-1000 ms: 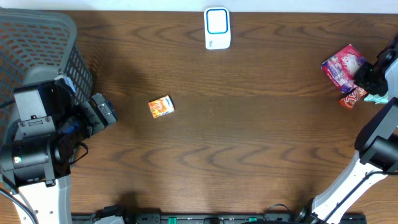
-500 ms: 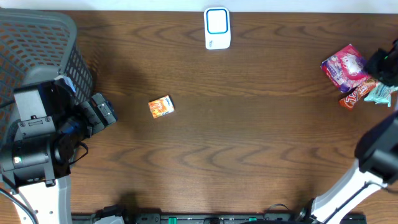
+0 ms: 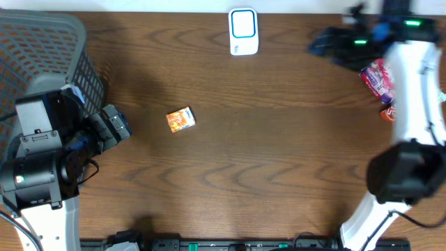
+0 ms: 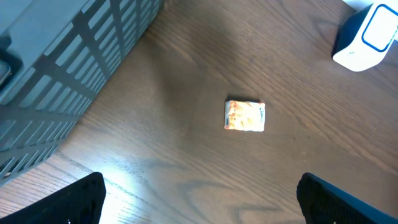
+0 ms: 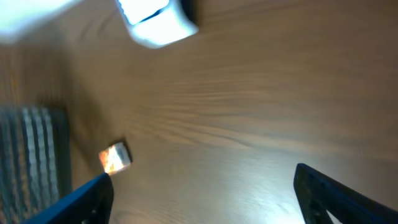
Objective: Scan the item barcode
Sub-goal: 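Move the right gripper left over the orange-white pack, then grasp the orange-white pack with the right gripper and lift it, then hold the orange-white pack up against the white scanner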
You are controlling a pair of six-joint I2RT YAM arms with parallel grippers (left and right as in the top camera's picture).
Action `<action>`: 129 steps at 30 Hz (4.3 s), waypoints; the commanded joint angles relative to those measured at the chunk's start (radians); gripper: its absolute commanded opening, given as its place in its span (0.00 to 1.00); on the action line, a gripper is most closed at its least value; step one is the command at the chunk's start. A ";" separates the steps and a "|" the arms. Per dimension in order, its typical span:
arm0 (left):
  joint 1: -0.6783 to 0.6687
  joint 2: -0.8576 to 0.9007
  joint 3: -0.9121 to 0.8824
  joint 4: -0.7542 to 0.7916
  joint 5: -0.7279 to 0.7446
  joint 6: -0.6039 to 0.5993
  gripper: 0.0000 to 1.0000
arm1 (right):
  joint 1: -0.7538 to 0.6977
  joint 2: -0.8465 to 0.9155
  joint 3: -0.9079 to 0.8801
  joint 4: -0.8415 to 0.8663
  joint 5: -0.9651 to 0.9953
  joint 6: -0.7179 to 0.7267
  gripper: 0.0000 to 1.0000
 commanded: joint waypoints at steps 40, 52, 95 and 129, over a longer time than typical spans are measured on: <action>0.003 0.000 0.010 0.000 -0.006 -0.005 0.98 | 0.666 0.285 -0.012 0.135 0.052 -0.161 0.51; 0.003 0.000 0.010 0.000 -0.006 -0.005 0.98 | 0.680 0.357 -0.012 0.564 0.093 0.073 0.01; 0.003 0.000 0.010 0.000 -0.006 -0.005 0.98 | 0.749 0.455 -0.014 0.203 -0.013 -0.013 0.53; 0.003 0.000 0.010 0.000 -0.006 -0.005 0.98 | 0.443 0.196 0.056 0.385 0.652 0.002 0.01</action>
